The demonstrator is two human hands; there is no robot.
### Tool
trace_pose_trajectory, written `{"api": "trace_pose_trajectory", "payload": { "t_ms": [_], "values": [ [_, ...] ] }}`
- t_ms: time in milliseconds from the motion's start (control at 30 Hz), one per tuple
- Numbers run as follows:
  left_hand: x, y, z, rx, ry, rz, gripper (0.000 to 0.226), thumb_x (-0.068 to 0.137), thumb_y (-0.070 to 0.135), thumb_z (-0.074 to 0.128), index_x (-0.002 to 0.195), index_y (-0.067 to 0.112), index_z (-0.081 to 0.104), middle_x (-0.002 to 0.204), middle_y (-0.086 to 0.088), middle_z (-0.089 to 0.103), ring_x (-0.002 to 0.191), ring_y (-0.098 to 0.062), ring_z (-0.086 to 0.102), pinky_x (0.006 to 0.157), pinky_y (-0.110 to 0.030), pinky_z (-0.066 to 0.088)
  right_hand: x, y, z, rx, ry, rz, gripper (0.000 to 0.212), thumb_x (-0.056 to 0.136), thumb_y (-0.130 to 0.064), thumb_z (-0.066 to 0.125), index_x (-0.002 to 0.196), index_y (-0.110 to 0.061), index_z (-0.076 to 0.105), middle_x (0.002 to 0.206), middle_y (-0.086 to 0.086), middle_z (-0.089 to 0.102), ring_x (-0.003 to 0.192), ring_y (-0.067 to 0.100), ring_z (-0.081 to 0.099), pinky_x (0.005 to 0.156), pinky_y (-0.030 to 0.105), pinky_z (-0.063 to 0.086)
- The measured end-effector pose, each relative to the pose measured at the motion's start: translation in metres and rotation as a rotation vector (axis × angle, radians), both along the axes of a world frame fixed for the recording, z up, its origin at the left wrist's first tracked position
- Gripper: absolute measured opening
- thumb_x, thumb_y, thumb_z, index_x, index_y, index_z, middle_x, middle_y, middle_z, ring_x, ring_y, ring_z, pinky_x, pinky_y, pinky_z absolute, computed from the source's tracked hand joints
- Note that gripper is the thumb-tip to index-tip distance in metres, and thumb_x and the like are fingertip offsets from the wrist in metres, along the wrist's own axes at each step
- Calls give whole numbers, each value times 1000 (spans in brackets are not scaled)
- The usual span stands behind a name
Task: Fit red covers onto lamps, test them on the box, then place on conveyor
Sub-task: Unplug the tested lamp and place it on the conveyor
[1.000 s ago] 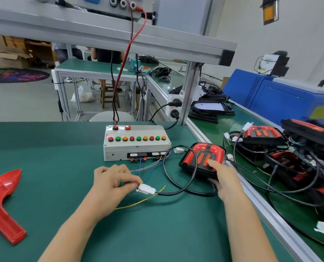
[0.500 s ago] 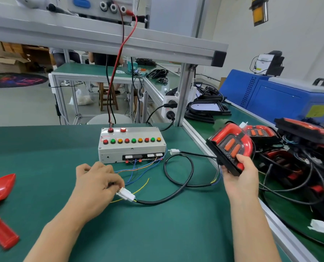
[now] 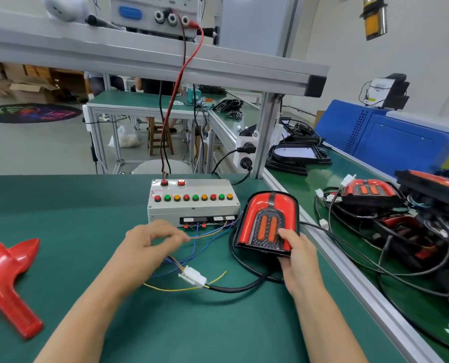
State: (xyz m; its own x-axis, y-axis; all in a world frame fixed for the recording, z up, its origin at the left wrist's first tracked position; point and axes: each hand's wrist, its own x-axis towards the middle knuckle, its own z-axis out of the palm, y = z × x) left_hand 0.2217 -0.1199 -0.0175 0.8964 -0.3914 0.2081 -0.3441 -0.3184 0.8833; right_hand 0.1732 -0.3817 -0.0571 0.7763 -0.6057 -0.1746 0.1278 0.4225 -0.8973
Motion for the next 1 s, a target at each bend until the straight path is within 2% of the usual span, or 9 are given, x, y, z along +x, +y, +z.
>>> {"api": "trace_pose_trajectory", "payload": {
  "t_ms": [67, 100, 167, 233, 333, 500, 800, 1000],
  "values": [
    [18, 2, 1, 38, -111, 203, 32, 91, 3, 54, 100, 27, 73, 110, 12, 66, 110, -8, 55, 95, -21, 37, 0, -1, -3, 1, -18, -13, 20, 92, -10, 59, 111, -6, 63, 86, 5, 77, 71, 14, 72, 55, 21, 55],
    [28, 2, 2, 156, -158, 294, 39, 90, -1, 51, 116, 24, 67, 124, 6, 60, 120, -15, 49, 102, -28, 34, 0, -1, -4, 1, -24, -23, 19, 94, -15, 59, 111, -8, 64, 87, 4, 77, 73, 14, 73, 56, 21, 55],
    [46, 2, -1, 488, -180, 386, 63, 86, -3, 46, 141, 26, 43, 144, 1, 41, 129, -24, 37, 106, -37, 28, 1, -1, -5, -16, -31, -40, 24, 97, -30, 56, 108, -12, 66, 89, 2, 77, 75, 13, 73, 60, 24, 55],
    [58, 0, -7, 740, -204, 388, 76, 84, 0, 45, 150, 28, 21, 150, 1, 28, 133, -24, 31, 107, -40, 25, 1, 0, -5, -48, -23, -50, 35, 99, -44, 47, 107, -16, 67, 89, 0, 77, 77, 11, 73, 68, 28, 52],
    [70, -7, -17, 898, -289, 377, 77, 86, 6, 46, 151, 29, 12, 149, 1, 29, 131, -23, 33, 107, -41, 24, 0, 0, -4, -48, -10, -64, 45, 101, -50, 39, 107, -17, 68, 89, 0, 77, 77, 10, 73, 70, 29, 51],
    [84, -11, -16, 1033, -402, 404, 63, 89, 10, 44, 145, 31, 26, 140, 1, 37, 125, -22, 40, 107, -43, 23, -3, 1, -1, -10, -7, -83, 49, 100, -53, 34, 103, -19, 69, 92, 1, 77, 81, 11, 73, 69, 29, 52],
    [95, -19, 4, 1101, -346, 436, 49, 90, 12, 44, 132, 38, 51, 129, -3, 47, 124, -24, 39, 109, -48, 21, -1, -1, -6, 2, -16, -100, 45, 102, -50, 33, 103, -21, 68, 90, -1, 77, 81, 9, 73, 71, 28, 51],
    [94, -25, 7, 1092, -314, 479, 48, 88, 10, 47, 129, 36, 55, 128, -5, 48, 126, -26, 36, 110, -50, 18, -1, -3, -9, 8, -23, -102, 44, 102, -49, 34, 100, -22, 69, 88, -2, 77, 79, 8, 73, 71, 29, 51]
  ]
}}
